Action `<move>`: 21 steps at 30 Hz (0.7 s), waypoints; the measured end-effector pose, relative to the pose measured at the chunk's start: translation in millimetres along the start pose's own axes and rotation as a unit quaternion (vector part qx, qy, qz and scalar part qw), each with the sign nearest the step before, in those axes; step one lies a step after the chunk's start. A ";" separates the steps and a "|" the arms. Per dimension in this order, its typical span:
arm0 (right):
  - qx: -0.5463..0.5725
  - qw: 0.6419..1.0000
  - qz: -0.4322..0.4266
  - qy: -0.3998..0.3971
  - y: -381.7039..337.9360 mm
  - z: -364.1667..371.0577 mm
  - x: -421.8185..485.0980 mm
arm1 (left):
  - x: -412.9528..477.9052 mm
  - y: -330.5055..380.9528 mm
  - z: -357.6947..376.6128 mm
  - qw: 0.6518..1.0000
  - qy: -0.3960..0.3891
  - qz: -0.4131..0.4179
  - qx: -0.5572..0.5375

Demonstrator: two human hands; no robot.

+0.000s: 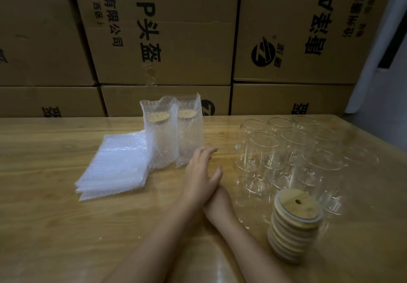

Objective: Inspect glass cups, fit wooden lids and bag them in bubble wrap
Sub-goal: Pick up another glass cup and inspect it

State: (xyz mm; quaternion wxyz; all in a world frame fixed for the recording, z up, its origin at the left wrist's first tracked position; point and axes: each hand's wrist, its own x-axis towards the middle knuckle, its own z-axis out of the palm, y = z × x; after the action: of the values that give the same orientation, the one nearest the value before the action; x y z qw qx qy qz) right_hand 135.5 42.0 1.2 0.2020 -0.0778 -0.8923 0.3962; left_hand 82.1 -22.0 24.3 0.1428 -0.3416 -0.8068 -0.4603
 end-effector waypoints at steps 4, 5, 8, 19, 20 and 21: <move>-0.248 0.964 -0.024 -0.091 8.4 9.5 2.2 | 24.2 43.8 3.6 0.995 -0.070 0.074 0.007; -0.235 0.969 -0.011 -0.079 11.8 11.2 2.2 | 28.6 49.7 6.3 0.991 -0.106 0.074 0.018; -0.213 0.974 -0.005 -0.074 16.8 10.7 -1.1 | 34.5 55.2 14.2 0.976 -0.184 0.072 0.091; -0.293 0.944 -0.080 -0.131 19.8 12.0 7.2 | 18.6 32.9 13.7 0.994 -0.087 -0.026 0.054; -0.269 0.954 -0.066 -0.118 20.7 13.0 7.8 | 15.8 27.3 12.4 0.994 -0.081 -0.066 0.017; -0.233 0.965 -0.031 -0.115 22.1 13.3 8.6 | 12.8 21.5 11.3 0.992 -0.070 -0.102 -0.028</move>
State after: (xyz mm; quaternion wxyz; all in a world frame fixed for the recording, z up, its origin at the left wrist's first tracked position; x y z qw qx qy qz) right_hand 121.6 50.5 -20.6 0.0861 -0.0492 -0.9791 0.1773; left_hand 88.4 0.3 39.1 0.0291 -0.2927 -0.8321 -0.4701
